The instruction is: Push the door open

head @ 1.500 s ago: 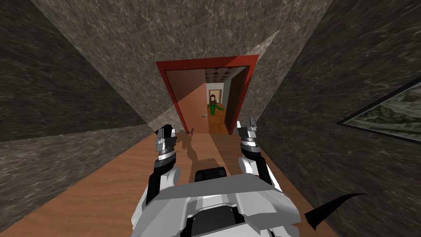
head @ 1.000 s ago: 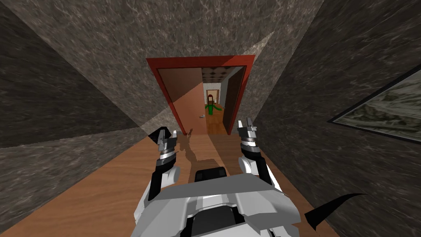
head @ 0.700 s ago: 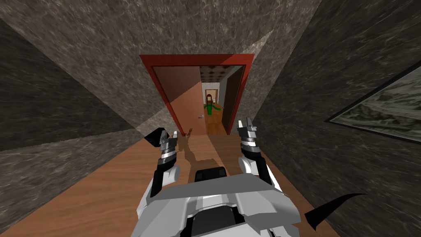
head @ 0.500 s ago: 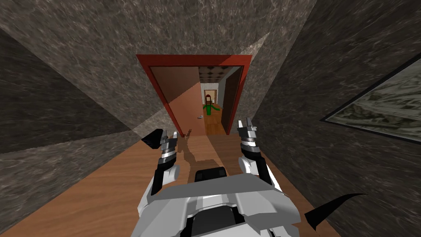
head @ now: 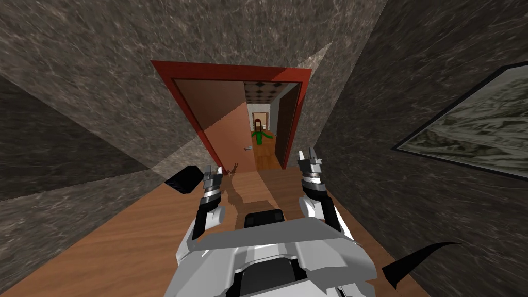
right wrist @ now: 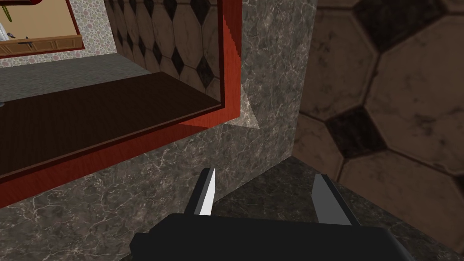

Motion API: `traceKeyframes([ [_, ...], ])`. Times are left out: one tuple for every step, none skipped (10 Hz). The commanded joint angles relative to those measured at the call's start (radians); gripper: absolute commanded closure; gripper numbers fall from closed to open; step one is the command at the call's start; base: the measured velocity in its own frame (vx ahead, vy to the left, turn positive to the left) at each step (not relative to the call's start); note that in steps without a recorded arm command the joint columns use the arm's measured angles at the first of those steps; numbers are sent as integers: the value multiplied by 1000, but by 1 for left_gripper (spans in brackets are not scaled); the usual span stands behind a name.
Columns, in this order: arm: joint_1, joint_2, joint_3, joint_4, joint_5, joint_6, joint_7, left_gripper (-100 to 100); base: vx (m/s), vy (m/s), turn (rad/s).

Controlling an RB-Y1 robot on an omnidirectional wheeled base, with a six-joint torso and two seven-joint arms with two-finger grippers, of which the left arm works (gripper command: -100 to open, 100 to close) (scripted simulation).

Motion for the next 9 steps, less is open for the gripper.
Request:
traceKeyframes([
  [-17, 7, 20, 46, -1, -9, -1, -100, 106, 20, -146],
  [-27, 9, 31, 73, -2, -12, -2, -100, 98, 6, -118],
  [-39, 12, 42, 101, -3, -16, -3, -100, 78, 18, -131],
  [-51, 14, 55, 131, -5, -20, -5, -100, 82, 22, -159],
  [-63, 17, 67, 160, -6, -24, -7, -100, 95, 22, -122],
  [-74, 19, 79, 190, -7, -28, -8, -100, 103, 24, -126],
  [-86, 21, 91, 220, -9, -32, -10, -100, 100, 27, -142],
  [-86, 21, 91, 220, -9, -32, -10, -100, 62, 19, -42],
  [-99, 24, 104, 251, -10, -36, -11, -100, 52, 11, -82],
])
